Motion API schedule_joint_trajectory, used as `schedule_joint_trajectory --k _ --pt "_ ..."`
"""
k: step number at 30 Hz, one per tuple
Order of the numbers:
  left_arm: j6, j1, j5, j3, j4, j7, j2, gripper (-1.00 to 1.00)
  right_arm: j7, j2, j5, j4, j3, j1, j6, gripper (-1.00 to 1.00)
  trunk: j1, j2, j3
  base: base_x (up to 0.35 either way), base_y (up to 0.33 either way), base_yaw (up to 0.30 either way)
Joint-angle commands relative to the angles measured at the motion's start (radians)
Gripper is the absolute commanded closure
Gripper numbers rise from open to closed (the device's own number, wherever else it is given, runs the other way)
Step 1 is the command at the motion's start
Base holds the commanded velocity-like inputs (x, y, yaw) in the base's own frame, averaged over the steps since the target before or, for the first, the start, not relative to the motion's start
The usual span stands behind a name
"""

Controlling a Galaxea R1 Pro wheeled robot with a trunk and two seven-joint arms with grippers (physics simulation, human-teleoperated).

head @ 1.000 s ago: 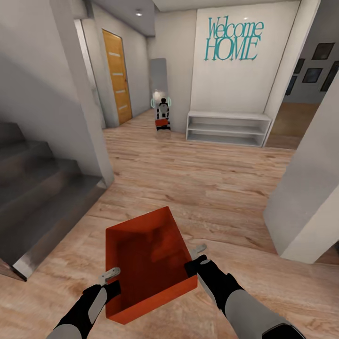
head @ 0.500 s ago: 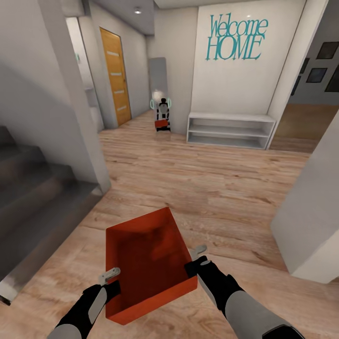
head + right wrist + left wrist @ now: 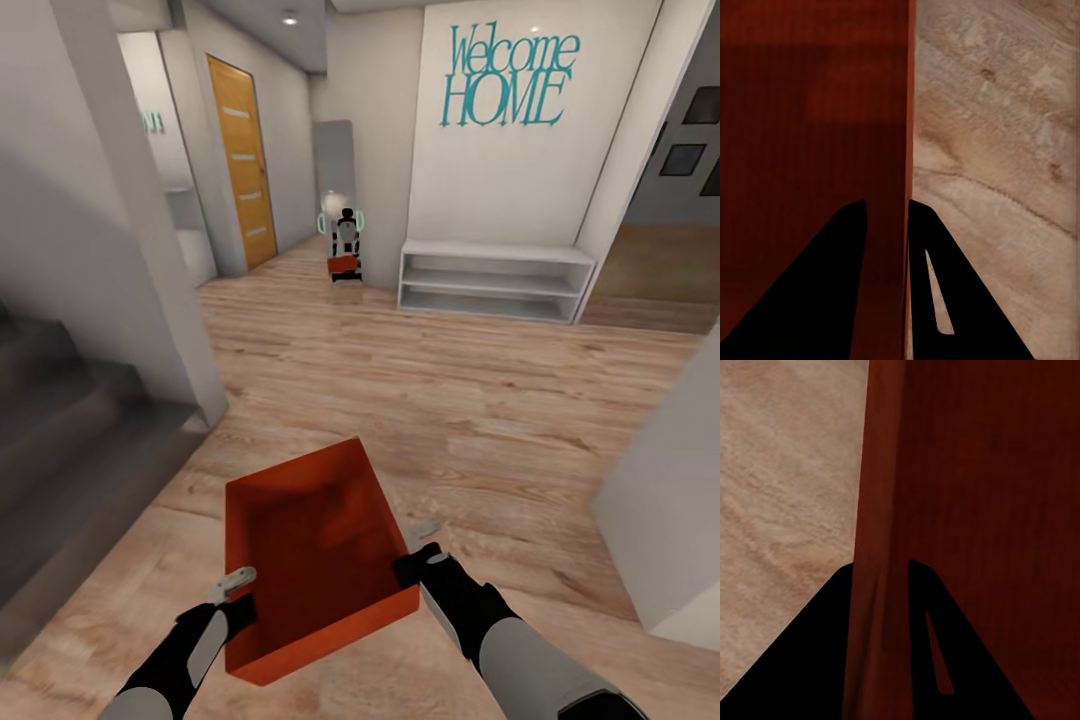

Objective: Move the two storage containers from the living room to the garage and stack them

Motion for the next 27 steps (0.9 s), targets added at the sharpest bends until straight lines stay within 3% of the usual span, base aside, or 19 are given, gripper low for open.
schedule_joint_trajectory --k 1,27 --pt "0.03 0.0 0.043 -0.081 0.0 0.007 -0.014 1.0 0.025 0.01 -0.01 -0.003 0.072 0.0 0.006 1.0 0.0 0.0 -0.001 0.34 0.0 0.0" --pt "0.031 0.0 0.044 -0.082 0.0 0.007 -0.013 1.0 0.025 0.01 -0.01 -0.003 0.071 0.0 0.006 1.0 0.0 0.0 -0.001 0.341 0.0 0.0"
